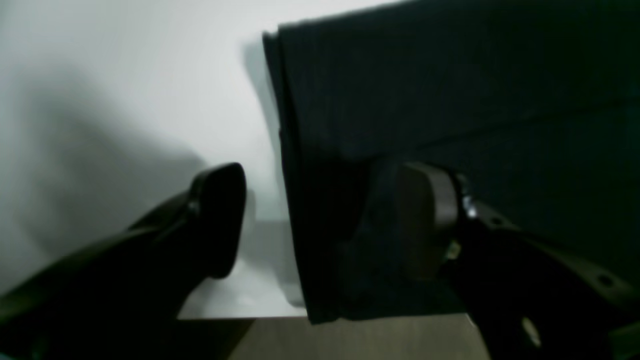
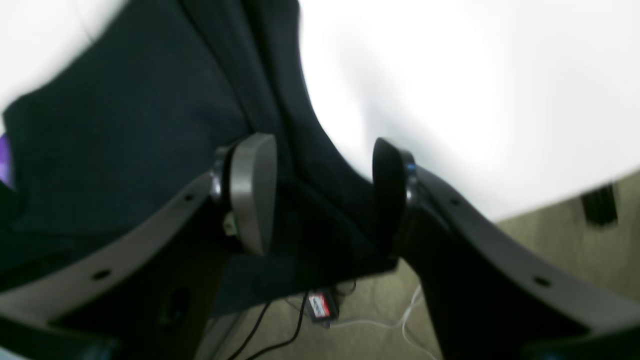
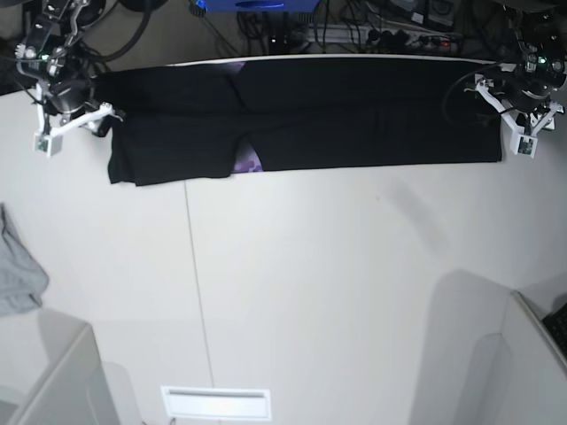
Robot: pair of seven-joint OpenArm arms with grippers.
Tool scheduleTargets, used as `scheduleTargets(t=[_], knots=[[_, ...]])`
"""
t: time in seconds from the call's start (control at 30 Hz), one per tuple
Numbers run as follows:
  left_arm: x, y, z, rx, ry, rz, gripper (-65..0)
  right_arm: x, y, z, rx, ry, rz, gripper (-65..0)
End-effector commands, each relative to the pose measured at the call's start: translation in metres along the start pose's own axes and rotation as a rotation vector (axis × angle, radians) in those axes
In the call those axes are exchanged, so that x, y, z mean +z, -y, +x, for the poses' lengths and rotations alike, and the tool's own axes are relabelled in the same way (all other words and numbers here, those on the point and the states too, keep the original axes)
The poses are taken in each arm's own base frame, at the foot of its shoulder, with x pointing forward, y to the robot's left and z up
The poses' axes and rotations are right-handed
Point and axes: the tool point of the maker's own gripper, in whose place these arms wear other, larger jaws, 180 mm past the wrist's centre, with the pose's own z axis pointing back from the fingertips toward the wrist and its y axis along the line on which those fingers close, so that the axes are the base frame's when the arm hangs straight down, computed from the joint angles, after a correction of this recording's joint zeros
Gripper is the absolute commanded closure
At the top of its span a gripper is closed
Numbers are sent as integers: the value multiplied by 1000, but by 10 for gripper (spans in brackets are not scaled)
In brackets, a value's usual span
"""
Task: Fold the T-shirt properly
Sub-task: 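Release the hem and raise both grippers, then lower both grippers to the ends of the black strip and grasp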
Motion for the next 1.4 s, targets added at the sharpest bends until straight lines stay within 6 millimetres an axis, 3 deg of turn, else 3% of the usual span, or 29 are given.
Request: scheduleTargets(t=[0.0,0.07,0.13,0.17,0.33,0.47,0.67,0.8,0.9,1.1,1.23,1.37], knots=[[6,2,11,-4,45,2,-377,3,-1,7,17,25,1,-282],[5,6,13,11,57,-4,-244,-1,-19,6,64,28,53,-242],[3,10,12,28,57,-11,-36,-3,-39,3,145,22,120,-114],[2,13,13,42,66,-16,0,-3,-46,0,183,14,146,-18],[-7,15,3,84,39,-23,0,-8,-65,-7,216,-5,199,0],[-24,13,-27,141,-47,-37,0,-23,-58,-17,163,-53,181,0],[-56,6,-47,245,-75,-48,0,-52,-52,-21,114,-110,179,0],[-71,3,-34,288,-58,-57,0,-77,-48,-11,84,-133,180,0],[-81,1,-16,311,-28,-64,0,-95,-49,8,65,-97,186,0],[-97,-3,21,359,31,-78,0,-126,-62,40,-1,-64,219,0],[-95,-5,43,358,26,-91,0,-128,-71,64,-3,-13,236,0],[-66,-11,89,280,147,-55,0,-108,-82,91,42,85,255,0]])
